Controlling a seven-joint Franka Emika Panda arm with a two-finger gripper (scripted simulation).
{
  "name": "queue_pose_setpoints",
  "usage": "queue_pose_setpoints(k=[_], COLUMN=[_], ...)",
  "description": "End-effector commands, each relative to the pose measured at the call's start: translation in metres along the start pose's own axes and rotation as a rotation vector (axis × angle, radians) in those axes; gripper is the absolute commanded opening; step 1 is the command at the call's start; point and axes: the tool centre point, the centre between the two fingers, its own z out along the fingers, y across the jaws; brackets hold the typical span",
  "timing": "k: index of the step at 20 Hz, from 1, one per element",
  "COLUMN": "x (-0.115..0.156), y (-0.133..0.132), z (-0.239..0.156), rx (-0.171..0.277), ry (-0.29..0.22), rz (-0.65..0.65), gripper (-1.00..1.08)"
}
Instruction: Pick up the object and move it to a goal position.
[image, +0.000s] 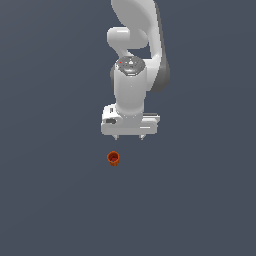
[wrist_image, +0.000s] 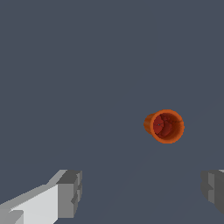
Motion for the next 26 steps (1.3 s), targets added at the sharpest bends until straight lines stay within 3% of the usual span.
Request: queue_pose_setpoints(k=[1, 14, 26], x=[0.0, 0.004, 0.017], y=[0.0, -0.001, 0.031], z=[0.0, -0.017, 0.03], rx=[0.0, -0.029, -0.013], ry=[0.0, 0.022, -0.009], rz=[0.0, -0.018, -0.075], gripper=[1.0, 1.0, 1.0])
